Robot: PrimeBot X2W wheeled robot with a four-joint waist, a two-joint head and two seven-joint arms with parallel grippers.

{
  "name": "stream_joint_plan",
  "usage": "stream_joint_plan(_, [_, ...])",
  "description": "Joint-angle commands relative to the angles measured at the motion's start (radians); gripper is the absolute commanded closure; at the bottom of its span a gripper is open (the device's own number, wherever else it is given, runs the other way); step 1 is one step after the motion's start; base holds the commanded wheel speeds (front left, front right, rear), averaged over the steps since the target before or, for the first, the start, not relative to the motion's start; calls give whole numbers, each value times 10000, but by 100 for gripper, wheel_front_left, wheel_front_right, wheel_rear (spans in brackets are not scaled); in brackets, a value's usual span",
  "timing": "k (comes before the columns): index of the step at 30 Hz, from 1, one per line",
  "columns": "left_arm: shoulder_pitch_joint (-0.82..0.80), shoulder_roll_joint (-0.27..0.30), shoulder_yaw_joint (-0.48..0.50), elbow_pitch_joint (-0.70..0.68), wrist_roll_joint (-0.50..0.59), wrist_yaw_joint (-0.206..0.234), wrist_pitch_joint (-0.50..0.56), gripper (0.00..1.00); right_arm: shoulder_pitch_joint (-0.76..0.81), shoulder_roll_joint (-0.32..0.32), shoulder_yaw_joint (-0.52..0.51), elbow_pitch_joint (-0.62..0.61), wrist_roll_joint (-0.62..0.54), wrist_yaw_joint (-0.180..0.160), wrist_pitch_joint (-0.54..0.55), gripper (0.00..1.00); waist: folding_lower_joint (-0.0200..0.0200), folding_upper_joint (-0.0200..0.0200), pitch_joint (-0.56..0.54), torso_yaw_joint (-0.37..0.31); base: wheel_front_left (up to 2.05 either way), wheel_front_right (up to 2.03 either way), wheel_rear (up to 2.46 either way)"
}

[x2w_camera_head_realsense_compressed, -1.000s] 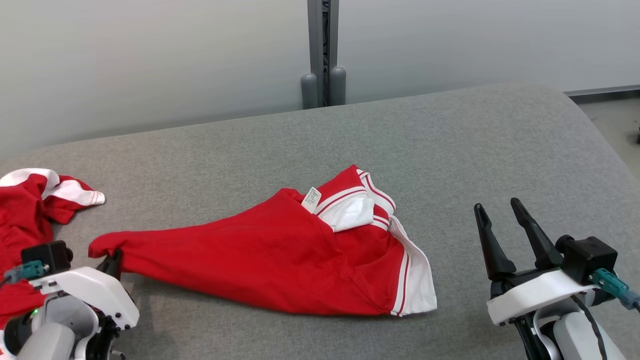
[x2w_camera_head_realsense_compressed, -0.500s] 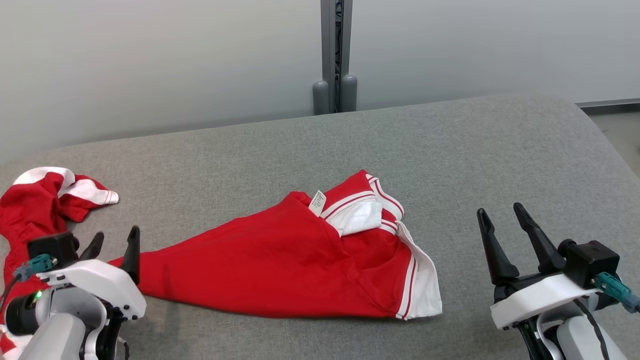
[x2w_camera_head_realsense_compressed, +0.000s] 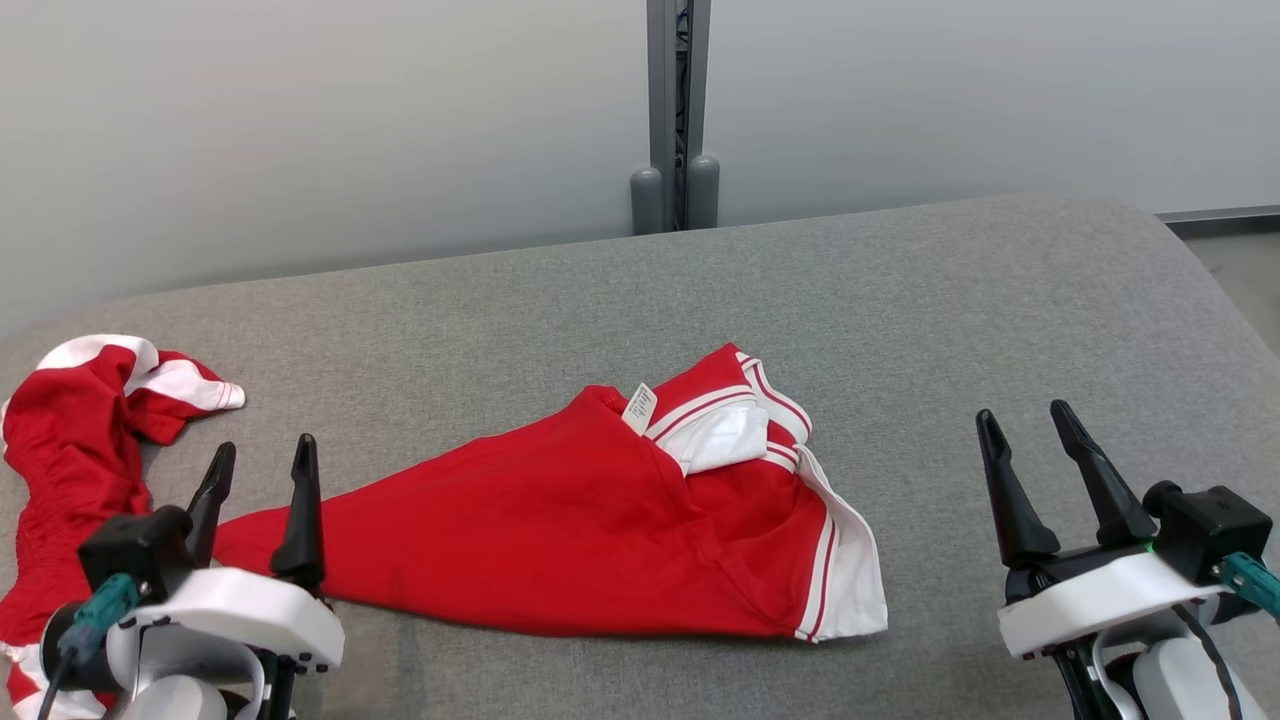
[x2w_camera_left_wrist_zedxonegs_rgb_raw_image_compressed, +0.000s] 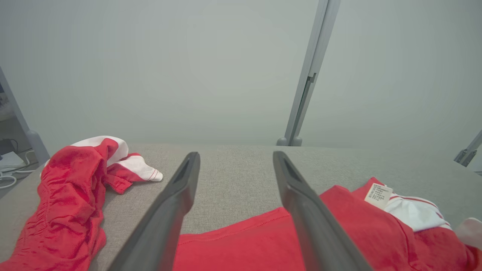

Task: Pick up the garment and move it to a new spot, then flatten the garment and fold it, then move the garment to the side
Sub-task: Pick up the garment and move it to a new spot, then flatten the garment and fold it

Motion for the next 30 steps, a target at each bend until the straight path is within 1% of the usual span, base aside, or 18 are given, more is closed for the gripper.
stream_joint_plan(1, [229,-1,29,-213,166,145,-271,0,202,-23,-120,-108,16,23,-33,0,0,-1,3,29,0,0,0])
stream_joint_plan(3, [484,-33,6,-420,325,274,-534,0,259,-36,-164,-223,-15,23,-33,0,0,-1,3,51,0,0,0])
stream_joint_plan(7, [1007,-75,113,-655,468,384,-921,0,413,-23,-151,-453,-108,23,-33,0,0,-1,5,46,0,0,0])
stream_joint_plan(13, [1860,-390,327,-1136,678,472,-1192,0,631,-100,-84,-643,-77,23,-33,0,0,-1,-39,-14,0,0,0])
stream_joint_plan(19, [2150,-703,362,-1312,998,253,-1218,0,974,-129,-119,-834,29,23,-33,0,0,-1,-106,64,0,0,0])
stream_joint_plan(24, [2173,-814,518,-1195,1174,65,-1226,0,1006,-106,-76,-814,56,23,-33,0,0,-1,-116,66,0,0,0])
stream_joint_plan(30, [2136,-886,587,-1052,1296,-27,-1229,0,956,-59,-15,-747,74,23,-33,0,0,-1,-127,55,0,0,0])
